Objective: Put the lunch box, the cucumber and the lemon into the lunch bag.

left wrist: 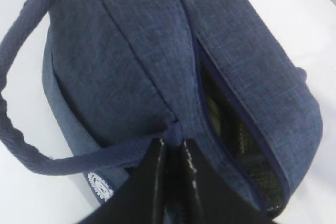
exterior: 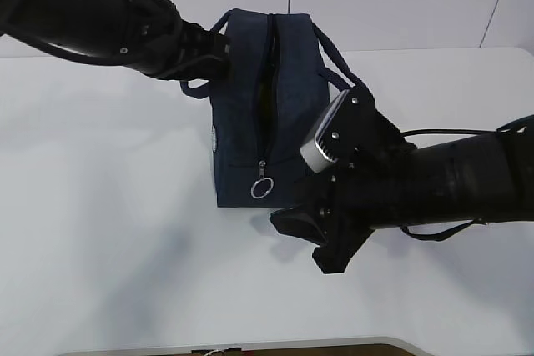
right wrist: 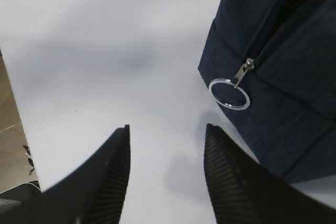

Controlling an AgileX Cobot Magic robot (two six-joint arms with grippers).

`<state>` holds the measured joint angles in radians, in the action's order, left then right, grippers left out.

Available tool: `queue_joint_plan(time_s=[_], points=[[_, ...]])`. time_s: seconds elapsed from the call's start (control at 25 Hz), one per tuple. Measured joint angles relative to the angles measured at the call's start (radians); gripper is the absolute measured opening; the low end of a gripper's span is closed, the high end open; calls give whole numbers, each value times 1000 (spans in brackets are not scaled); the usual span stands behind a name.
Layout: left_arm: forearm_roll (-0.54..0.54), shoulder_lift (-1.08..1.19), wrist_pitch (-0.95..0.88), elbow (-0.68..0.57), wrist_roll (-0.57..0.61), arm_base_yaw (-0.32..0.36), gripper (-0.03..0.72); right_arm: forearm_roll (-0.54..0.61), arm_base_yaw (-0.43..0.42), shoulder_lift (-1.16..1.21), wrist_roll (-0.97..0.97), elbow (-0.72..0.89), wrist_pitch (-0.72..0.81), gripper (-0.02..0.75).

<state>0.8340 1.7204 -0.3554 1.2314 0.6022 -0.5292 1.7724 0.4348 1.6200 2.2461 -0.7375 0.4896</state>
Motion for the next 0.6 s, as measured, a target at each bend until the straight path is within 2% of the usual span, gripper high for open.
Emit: queue_joint_plan(time_s=[0.6], points=[[0, 0, -86, 5, 0, 0, 5, 2, 0, 156, 108, -120, -3, 375]])
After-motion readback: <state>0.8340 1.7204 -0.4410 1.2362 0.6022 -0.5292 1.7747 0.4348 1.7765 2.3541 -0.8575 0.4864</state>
